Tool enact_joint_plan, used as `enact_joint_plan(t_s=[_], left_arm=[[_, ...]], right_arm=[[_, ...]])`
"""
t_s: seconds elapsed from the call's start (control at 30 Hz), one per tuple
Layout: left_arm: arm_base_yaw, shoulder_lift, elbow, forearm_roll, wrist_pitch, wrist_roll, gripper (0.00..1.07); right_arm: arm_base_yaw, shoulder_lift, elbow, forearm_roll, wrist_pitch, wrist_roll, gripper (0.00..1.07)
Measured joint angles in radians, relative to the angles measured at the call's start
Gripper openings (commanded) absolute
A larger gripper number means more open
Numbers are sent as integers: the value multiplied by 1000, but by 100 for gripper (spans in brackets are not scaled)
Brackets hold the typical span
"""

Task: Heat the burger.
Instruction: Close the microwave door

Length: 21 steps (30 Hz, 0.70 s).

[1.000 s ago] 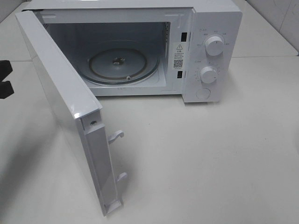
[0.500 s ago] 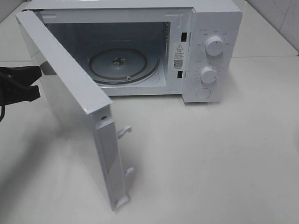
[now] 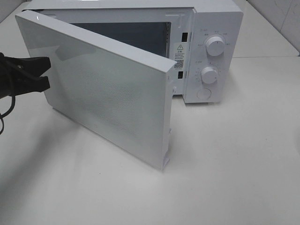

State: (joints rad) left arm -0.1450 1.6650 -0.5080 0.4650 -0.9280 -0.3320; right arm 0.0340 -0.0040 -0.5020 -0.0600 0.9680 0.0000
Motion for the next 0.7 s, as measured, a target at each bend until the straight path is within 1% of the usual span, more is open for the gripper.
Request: enact_joint_plan(t_s=[0.13,0.17,0.27,0.33,0.5,0.53,0.63,0.7], left_arm=[[0,29,-26,-14,0,0,0],[0,43,-39,-37,0,0,0],[-2,52,-46,-55,-1,0,0],[-25,92,-74,-125,-2,11,0],[-58,126,-91,-154,-28,31,0],[-71,141,-92,-180,-43,34,0],[-74,147,-92,-201,-54,37,0],[-83,156,-99,-260,-70,51,0]], right_arm=[[0,0,0,0,0,0,42],[0,0,0,0,0,0,42],[0,0,0,0,0,0,42],[0,0,0,0,0,0,42],[0,0,0,0,0,0,42],[0,0,0,0,0,0,42],[0,0,0,0,0,0,42],[0,0,0,0,0,0,42]])
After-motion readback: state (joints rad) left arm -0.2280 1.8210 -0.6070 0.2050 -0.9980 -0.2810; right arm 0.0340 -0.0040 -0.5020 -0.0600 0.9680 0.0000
